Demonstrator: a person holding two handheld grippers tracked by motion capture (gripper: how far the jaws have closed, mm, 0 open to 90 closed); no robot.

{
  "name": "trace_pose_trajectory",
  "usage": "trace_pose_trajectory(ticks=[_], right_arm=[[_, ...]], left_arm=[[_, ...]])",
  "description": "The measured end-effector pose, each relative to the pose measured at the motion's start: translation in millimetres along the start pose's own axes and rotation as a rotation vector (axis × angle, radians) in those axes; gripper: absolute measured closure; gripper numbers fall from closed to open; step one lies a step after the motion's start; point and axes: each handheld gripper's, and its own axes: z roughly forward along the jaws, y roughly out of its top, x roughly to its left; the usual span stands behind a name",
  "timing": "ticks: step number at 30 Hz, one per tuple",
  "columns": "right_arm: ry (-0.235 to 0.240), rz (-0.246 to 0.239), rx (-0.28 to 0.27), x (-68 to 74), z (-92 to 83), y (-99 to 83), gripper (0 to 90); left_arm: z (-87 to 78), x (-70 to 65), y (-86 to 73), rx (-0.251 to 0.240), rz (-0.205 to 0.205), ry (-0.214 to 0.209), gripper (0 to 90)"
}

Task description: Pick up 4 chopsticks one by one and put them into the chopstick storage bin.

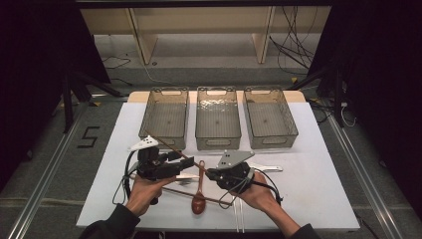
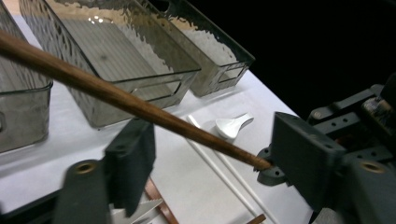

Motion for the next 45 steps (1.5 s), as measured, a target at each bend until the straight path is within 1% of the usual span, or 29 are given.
trace_pose_trajectory(ticks=[5, 12, 14, 18, 19, 22, 23, 25, 26, 27, 28, 29, 30, 33, 35, 39, 40, 41, 45], right_arm=[[-0.001, -0.003, -0.008, 0.5, 1.3, -1.0, 84.6], [0.002, -0.002, -0.015, 0.5, 1.8, -1.4, 84.5], [0.007, 0.003, -0.015, 0.4, 2.0, -1.8, 84.5], [0.017, 0.007, -0.019, 0.2, 3.3, -3.5, 84.5], [0.019, 0.007, -0.018, 0.3, 3.5, -3.8, 84.5], [0.022, 0.006, -0.022, 0.6, 3.9, -4.5, 84.2], [0.017, 0.001, -0.027, 1.0, 4.5, -4.6, 83.9], [0.007, 0.006, -0.022, 1.0, 5.5, -4.9, 82.6], [0.007, 0.014, -0.018, 0.5, 6.4, -5.4, 81.3], [0.004, 0.018, -0.016, -0.4, 6.9, -6.0, 77.6], [0.003, 0.026, -0.014, -1.3, 6.5, -6.5, 71.5], [0.0, 0.035, -0.013, -2.2, 5.8, -6.4, 66.0], [-0.003, 0.038, -0.008, -3.0, 4.5, -6.1, 61.9], [-0.005, 0.061, -0.014, -6.3, 0.3, -6.5, 50.2], [-0.012, 0.069, 0.002, -7.7, -2.1, -7.5, 45.0], [-0.01, 0.079, 0.026, -11.0, -8.1, -10.2, 39.4], [-0.011, 0.086, 0.028, -11.7, -9.3, -11.2, 38.4], [-0.013, 0.088, 0.035, -12.9, -10.8, -12.4, 37.4], [-0.019, 0.118, 0.046, -14.9, -16.6, -17.2, 34.2]], left_arm=[[0.4, 3.8, 0.3, -0.014, -0.025, -0.016, 45.8], [0.6, 8.0, -0.5, -0.01, -0.047, -0.029, 63.4], [-0.1, 9.1, -0.1, -0.015, -0.064, -0.047, 66.3], [-1.6, 7.5, 2.0, -0.018, -0.075, -0.077, 71.6], [-2.2, 7.2, 2.8, -0.017, -0.077, -0.089, 73.1], [-3.0, 7.3, 5.3, -0.022, -0.103, -0.136, 77.6], [-3.1, 6.8, 6.5, -0.021, -0.103, -0.15, 79.0], [-3.2, 4.2, 8.5, -0.017, -0.101, -0.174, 82.4], [-3.3, 2.2, 9.5, -0.012, -0.084, -0.167, 83.6], [-3.8, 0.0, 10.7, -0.008, -0.058, -0.148, 83.8], [-4.8, -0.7, 12.3, -0.003, -0.026, -0.129, 83.9], [-6.4, 0.0, 14.3, -0.004, -0.018, -0.123, 83.9], [-8.4, 1.7, 16.7, -0.005, -0.02, -0.12, 84.0], [-14.1, 6.5, 25.5, -0.004, -0.004, -0.084, 84.1], [-17.2, 12.2, 31.0, -0.001, -0.01, -0.072, 84.1], [-21.5, 22.6, 41.3, 0.006, -0.014, -0.033, 84.1], [-22.3, 25.4, 44.3, 0.012, -0.008, -0.022, 84.0], [-22.7, 27.9, 47.2, 0.013, -0.015, -0.017, 84.0], [-25.3, 37.8, 60.1, 0.033, -0.013, 0.01, 84.0]])
